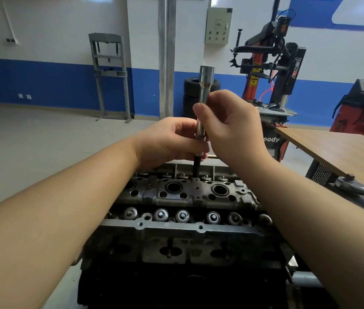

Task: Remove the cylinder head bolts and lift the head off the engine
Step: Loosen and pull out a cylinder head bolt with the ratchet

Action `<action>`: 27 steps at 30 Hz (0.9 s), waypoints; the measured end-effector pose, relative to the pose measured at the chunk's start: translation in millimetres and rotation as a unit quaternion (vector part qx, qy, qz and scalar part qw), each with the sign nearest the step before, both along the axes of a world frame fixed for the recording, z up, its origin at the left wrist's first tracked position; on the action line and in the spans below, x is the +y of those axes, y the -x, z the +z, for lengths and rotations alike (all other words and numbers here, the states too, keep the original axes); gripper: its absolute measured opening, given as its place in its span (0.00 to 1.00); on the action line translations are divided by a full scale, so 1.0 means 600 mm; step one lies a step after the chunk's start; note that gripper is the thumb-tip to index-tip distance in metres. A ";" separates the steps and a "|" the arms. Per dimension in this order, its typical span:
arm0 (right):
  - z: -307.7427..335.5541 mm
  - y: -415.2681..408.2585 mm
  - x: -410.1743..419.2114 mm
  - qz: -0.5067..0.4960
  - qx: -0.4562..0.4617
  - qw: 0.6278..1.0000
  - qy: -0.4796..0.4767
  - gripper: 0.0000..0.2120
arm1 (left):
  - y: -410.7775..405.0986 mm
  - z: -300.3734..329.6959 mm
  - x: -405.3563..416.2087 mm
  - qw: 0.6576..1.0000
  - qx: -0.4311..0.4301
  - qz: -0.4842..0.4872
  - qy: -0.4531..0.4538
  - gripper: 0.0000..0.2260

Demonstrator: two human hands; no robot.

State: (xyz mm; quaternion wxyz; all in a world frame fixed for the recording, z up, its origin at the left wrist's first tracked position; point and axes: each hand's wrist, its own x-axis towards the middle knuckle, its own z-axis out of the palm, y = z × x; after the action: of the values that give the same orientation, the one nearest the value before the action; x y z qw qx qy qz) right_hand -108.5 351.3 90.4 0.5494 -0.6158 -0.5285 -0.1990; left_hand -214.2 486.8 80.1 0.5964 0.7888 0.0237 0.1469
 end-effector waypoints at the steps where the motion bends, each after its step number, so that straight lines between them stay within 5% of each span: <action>1: 0.000 -0.001 -0.002 0.004 -0.007 1.000 0.007 0.06 | 0.003 0.000 0.001 0.999 0.001 -0.027 0.032 0.20; 4: 0.000 0.003 -0.004 0.038 0.016 0.999 0.010 0.06 | 0.005 0.000 0.001 0.997 -0.012 -0.048 0.061 0.18; 8: 0.002 0.007 -0.001 0.055 0.070 0.996 -0.011 0.09 | 0.001 0.000 -0.004 0.999 -0.025 0.030 -0.024 0.17; 12: -0.002 0.007 -0.001 0.006 0.035 0.999 -0.028 0.10 | -0.007 -0.001 -0.007 0.998 -0.020 0.037 -0.040 0.22; 17: 0.000 0.002 -0.003 0.014 0.016 1.000 -0.009 0.08 | 0.000 -0.003 0.004 0.996 0.003 -0.066 0.068 0.18; 21: 0.002 0.002 -0.002 0.057 0.061 0.996 -0.012 0.07 | 0.000 -0.003 0.008 0.999 -0.005 -0.024 0.027 0.19; 27: -0.006 0.002 0.005 -0.021 0.011 0.999 -0.021 0.07 | -0.007 -0.004 0.002 1.000 0.001 0.004 -0.004 0.20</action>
State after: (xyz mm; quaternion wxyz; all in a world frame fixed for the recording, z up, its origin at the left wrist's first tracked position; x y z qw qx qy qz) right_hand -109.7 354.1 86.5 0.5637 -0.6175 -0.5048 -0.2146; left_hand -210.2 487.9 77.8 0.5927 0.7912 0.0263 0.1487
